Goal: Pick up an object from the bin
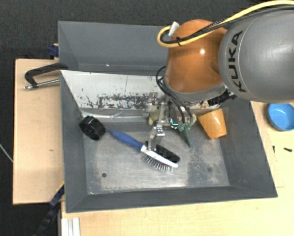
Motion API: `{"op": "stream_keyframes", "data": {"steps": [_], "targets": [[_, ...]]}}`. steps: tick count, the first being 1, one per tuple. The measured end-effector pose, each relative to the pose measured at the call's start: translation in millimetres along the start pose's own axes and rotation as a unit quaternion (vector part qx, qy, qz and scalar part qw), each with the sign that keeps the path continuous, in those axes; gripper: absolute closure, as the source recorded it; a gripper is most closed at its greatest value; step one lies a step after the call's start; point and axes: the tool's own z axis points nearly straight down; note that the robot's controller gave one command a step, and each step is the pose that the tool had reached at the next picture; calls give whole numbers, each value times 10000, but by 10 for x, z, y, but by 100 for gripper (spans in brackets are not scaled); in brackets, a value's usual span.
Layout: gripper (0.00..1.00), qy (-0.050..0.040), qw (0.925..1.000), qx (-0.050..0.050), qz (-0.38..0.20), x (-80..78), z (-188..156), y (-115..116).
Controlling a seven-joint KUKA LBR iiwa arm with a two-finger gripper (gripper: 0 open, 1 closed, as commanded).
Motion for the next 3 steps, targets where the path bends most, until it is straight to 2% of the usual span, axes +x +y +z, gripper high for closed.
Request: {"op": "stream_keyframes", "data": {"steps": [1, 2, 3], "targets": [[0, -6, 9957, 5, -922, 5, 1219, -16], [100, -40, 9958, 0, -912, -14, 1182, -15], [100, -108, 9958, -3, -908, 36, -103, -11]]}}
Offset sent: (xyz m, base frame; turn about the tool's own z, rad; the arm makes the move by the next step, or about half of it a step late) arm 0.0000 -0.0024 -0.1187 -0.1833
